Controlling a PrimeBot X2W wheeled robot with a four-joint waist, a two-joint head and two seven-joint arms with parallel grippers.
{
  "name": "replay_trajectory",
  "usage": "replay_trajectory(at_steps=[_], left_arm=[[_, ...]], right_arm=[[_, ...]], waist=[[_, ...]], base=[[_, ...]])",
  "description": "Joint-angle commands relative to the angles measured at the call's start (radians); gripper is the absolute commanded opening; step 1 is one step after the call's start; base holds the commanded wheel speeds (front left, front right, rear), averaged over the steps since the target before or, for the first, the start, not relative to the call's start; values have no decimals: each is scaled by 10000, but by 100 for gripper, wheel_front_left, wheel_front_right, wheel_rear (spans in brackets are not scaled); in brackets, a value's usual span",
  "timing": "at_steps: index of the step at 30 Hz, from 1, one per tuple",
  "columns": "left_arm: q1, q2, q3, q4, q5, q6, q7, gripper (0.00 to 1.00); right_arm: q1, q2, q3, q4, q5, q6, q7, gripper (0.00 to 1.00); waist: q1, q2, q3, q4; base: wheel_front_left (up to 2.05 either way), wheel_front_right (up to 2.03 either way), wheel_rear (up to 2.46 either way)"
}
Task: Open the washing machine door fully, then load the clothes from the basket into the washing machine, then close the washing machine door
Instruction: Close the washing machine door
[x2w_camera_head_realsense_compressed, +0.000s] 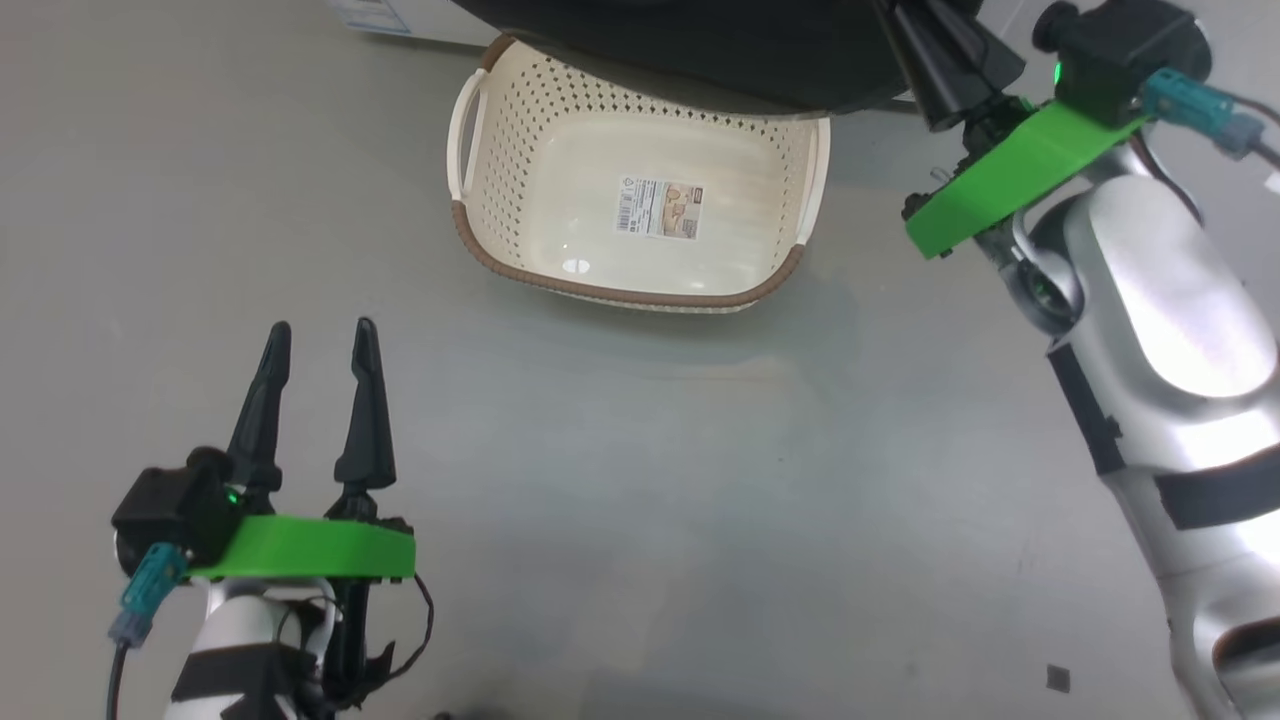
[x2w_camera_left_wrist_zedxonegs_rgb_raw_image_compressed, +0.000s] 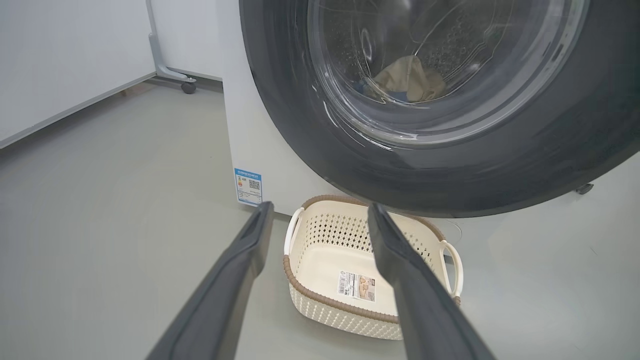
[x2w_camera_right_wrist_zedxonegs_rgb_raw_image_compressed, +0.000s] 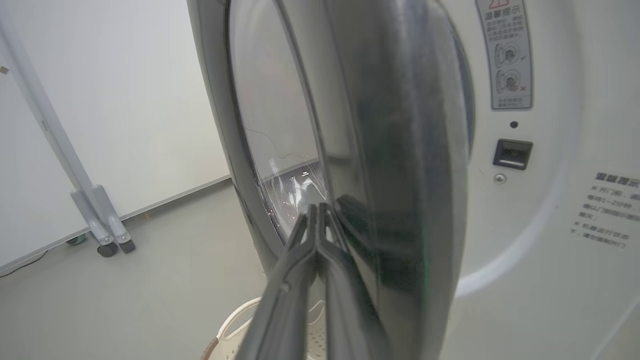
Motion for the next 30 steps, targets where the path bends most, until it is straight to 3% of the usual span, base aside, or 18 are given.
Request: replay_trajectory(at_steps=[1,30], left_arm=[[-200,148,315,-288,-93,4,-69,100],[-1092,60,-988,-137,-481,4,-69,100]], right_arm=[[-532,68,-59,-104,-27,-13,-92,0],[-3718,-931,-593,2352,-355,-13,-93,0]], waist=[[-1,0,140,60],[-1,0,1157,879]], base=[[0,0,0],[0,0,0]])
